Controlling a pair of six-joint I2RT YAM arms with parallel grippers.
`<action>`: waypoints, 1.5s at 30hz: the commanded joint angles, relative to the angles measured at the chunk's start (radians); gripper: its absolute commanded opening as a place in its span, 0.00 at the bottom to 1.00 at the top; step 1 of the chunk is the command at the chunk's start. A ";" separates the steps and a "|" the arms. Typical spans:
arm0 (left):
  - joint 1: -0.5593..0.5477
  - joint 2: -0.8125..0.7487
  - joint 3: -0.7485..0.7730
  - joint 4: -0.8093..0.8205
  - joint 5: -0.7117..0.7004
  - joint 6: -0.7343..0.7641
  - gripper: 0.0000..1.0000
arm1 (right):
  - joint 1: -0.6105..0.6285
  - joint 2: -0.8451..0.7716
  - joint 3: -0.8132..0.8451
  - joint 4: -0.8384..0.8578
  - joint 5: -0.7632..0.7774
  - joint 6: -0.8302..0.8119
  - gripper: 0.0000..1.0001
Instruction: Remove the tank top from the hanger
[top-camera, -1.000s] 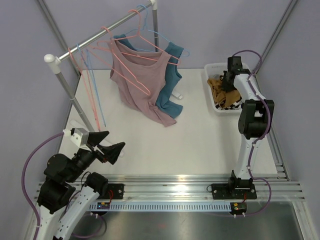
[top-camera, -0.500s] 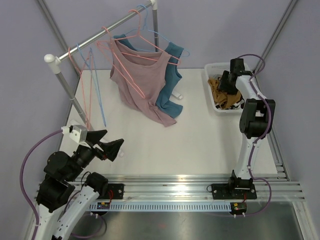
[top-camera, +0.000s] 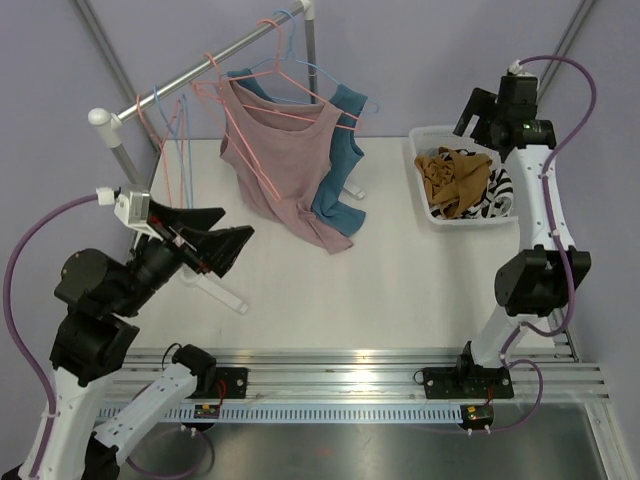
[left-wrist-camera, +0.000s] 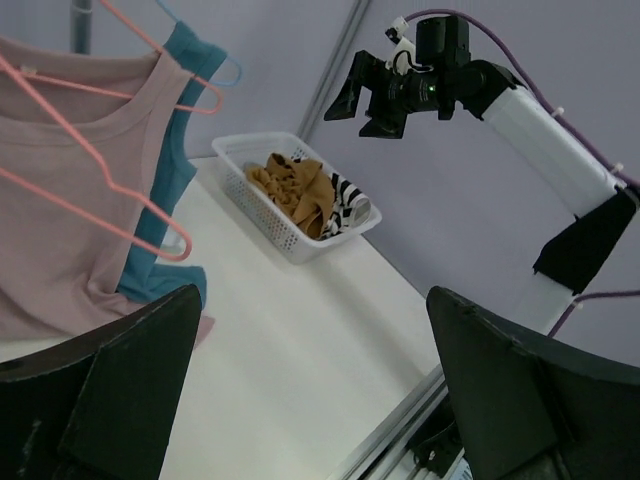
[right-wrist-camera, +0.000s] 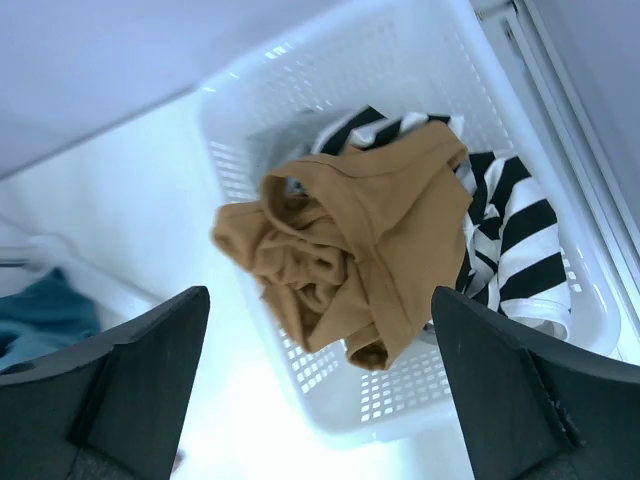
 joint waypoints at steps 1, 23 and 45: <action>0.002 0.128 0.106 0.130 0.064 -0.072 0.99 | -0.003 -0.161 -0.026 -0.023 -0.127 -0.018 1.00; -0.183 1.047 0.896 0.065 -0.693 -0.068 0.99 | -0.003 -1.153 -1.019 0.379 -0.792 0.364 1.00; -0.135 1.412 1.100 0.161 -1.036 -0.123 0.76 | 0.002 -1.351 -1.019 0.167 -0.809 0.306 0.99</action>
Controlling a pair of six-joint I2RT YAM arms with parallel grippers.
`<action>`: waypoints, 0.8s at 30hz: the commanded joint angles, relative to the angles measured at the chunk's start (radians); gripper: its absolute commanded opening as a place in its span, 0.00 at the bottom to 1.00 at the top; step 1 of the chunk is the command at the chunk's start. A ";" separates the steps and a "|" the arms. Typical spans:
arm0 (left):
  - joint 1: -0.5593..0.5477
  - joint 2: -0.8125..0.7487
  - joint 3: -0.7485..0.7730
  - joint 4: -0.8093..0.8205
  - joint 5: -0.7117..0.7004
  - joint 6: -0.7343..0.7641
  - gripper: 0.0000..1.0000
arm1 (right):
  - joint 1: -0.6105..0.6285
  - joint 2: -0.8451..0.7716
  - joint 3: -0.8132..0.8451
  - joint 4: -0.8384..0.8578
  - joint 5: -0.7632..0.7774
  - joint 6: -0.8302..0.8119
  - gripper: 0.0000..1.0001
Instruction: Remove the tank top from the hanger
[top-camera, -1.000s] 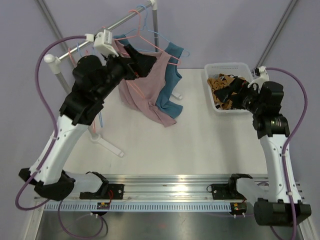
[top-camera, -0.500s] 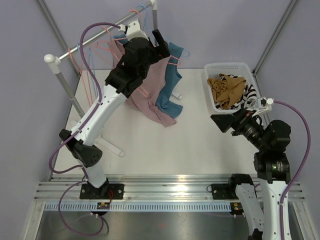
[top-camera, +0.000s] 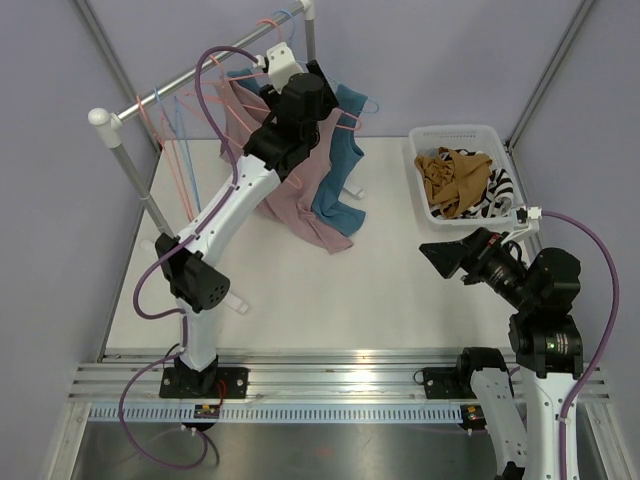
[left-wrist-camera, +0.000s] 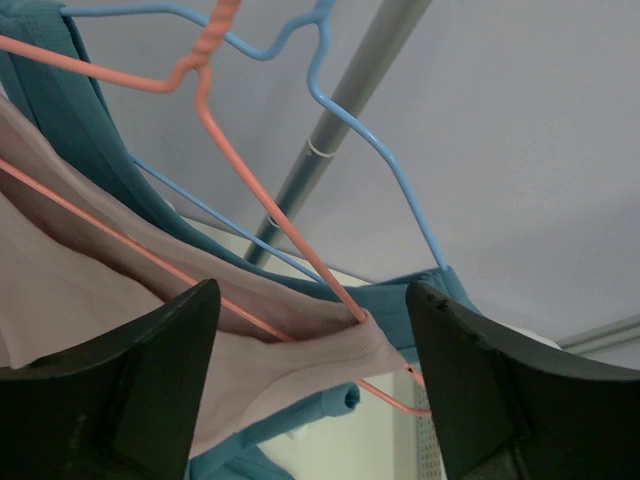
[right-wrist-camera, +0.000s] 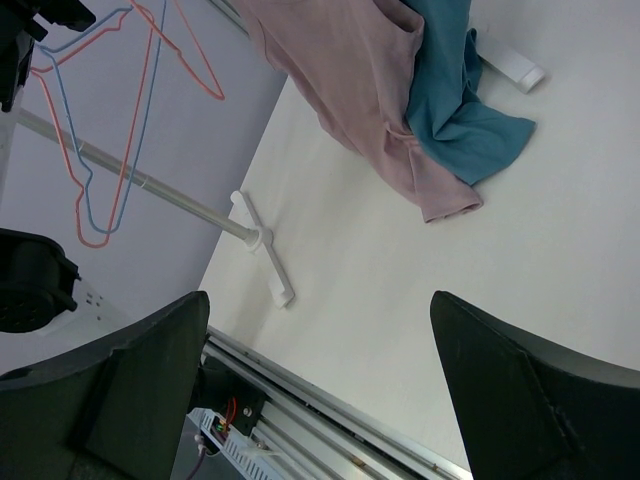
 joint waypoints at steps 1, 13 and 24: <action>0.030 0.006 0.044 0.095 -0.069 -0.029 0.72 | 0.003 -0.004 0.034 -0.014 -0.025 -0.023 1.00; 0.062 0.035 0.036 0.127 -0.057 -0.066 0.32 | 0.009 0.004 0.035 -0.016 -0.029 -0.034 0.99; 0.056 -0.063 -0.090 0.184 -0.092 -0.119 0.00 | 0.014 0.016 0.035 -0.014 -0.029 -0.040 1.00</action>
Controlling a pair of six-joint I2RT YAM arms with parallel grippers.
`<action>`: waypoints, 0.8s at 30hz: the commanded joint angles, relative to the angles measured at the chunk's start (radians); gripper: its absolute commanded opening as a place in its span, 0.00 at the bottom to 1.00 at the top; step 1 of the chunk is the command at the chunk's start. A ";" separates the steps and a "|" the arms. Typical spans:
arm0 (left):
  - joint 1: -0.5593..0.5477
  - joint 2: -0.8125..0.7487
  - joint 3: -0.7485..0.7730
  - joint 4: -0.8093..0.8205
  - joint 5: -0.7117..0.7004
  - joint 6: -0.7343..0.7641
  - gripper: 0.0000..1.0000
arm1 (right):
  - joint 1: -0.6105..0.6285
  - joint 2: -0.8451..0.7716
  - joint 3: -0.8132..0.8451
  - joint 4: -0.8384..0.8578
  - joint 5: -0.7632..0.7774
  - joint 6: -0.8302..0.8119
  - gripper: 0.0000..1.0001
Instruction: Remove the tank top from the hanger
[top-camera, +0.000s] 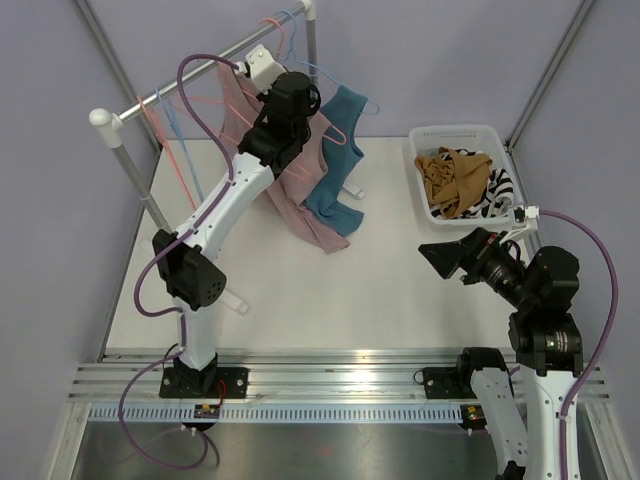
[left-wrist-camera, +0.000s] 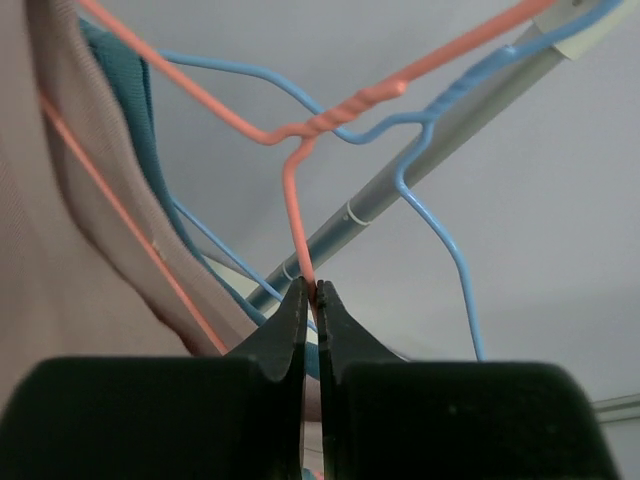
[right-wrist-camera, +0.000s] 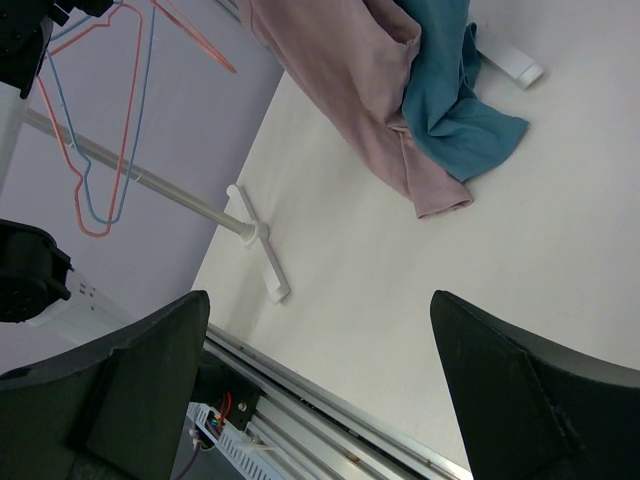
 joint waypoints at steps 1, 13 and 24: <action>-0.008 -0.080 -0.035 0.076 -0.060 -0.020 0.00 | 0.007 0.009 0.036 -0.003 -0.023 -0.018 1.00; -0.042 -0.163 0.002 0.102 -0.074 0.025 0.00 | 0.005 0.014 0.047 -0.012 -0.018 -0.028 1.00; -0.085 -0.228 0.000 0.144 -0.098 0.089 0.00 | 0.005 0.017 0.049 -0.007 -0.020 -0.039 0.99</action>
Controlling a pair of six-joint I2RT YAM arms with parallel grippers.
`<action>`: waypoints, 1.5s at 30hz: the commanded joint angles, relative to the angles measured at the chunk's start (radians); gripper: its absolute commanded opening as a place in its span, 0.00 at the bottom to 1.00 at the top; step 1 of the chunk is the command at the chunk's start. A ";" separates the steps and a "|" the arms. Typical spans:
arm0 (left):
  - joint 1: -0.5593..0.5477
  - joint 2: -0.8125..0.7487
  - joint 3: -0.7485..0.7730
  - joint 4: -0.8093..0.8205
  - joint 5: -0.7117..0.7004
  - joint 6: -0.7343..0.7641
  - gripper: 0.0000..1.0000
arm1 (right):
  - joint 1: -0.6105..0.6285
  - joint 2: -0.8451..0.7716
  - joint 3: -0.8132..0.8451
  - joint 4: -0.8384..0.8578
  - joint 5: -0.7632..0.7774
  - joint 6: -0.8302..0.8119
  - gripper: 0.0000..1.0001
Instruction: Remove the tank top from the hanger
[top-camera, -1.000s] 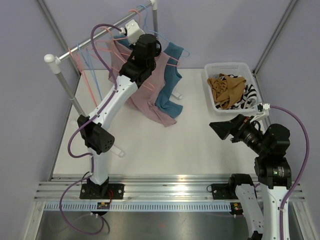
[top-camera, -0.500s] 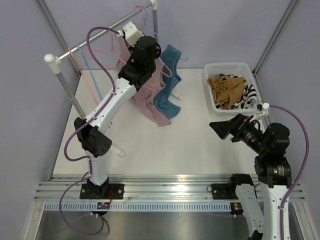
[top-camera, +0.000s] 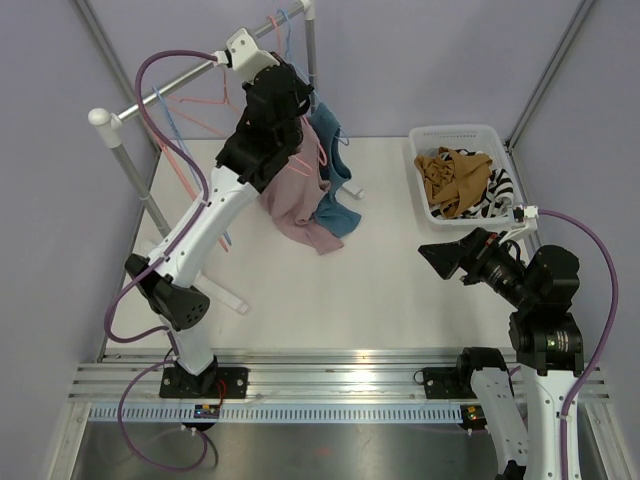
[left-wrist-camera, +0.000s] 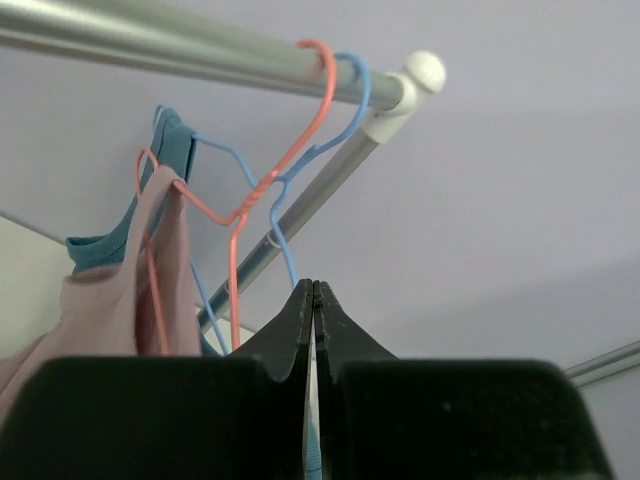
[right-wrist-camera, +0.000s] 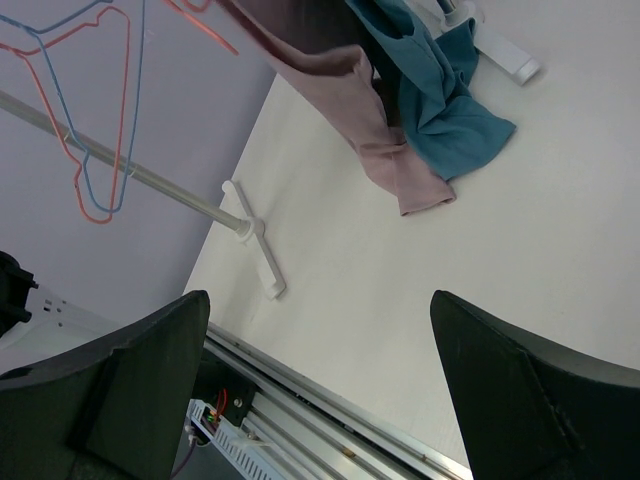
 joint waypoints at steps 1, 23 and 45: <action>-0.009 -0.060 0.025 0.104 -0.052 0.027 0.00 | 0.005 0.009 0.041 0.010 -0.020 -0.020 0.99; 0.042 0.046 0.148 -0.262 0.047 -0.117 0.48 | 0.007 0.015 0.029 0.019 -0.020 -0.023 0.99; 0.144 0.244 0.223 -0.226 0.241 -0.218 0.28 | 0.016 0.029 0.032 0.013 -0.012 -0.028 0.99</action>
